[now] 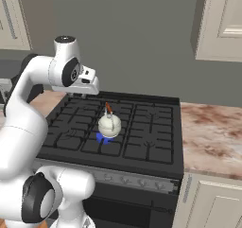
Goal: Lower the heat of the kettle.
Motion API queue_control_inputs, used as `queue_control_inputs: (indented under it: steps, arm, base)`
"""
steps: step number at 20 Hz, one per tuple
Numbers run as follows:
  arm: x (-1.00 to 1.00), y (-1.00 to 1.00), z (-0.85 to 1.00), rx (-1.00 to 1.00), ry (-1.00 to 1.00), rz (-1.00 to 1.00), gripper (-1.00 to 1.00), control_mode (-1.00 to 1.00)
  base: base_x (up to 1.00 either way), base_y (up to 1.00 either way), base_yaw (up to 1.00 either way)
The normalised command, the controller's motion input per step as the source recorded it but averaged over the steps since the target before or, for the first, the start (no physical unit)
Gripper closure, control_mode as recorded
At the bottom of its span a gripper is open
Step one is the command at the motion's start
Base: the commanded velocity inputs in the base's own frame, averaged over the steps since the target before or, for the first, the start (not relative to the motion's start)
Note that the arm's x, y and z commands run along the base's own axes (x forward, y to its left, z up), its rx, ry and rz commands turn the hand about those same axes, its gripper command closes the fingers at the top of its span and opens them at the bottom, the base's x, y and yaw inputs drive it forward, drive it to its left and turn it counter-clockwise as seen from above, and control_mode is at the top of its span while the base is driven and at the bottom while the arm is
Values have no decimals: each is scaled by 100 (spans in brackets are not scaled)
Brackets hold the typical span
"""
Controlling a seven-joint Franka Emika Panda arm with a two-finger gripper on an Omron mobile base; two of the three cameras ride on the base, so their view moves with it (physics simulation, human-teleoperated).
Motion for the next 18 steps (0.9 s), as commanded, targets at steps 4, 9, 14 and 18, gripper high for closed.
queue_control_inputs:
  steps: [4,9,14,18]
  arm:
    - [0,7,-1,0,0,0,-100,100]
    - [0,0,0,0,0,0,-100,100]
    - [0,0,0,0,0,0,-100,100]
    - [0,0,0,0,0,0,-100,100]
  base:
    - [0,6,0]
    - [0,37,0]
    - [0,39,-1]
    - [0,36,0]
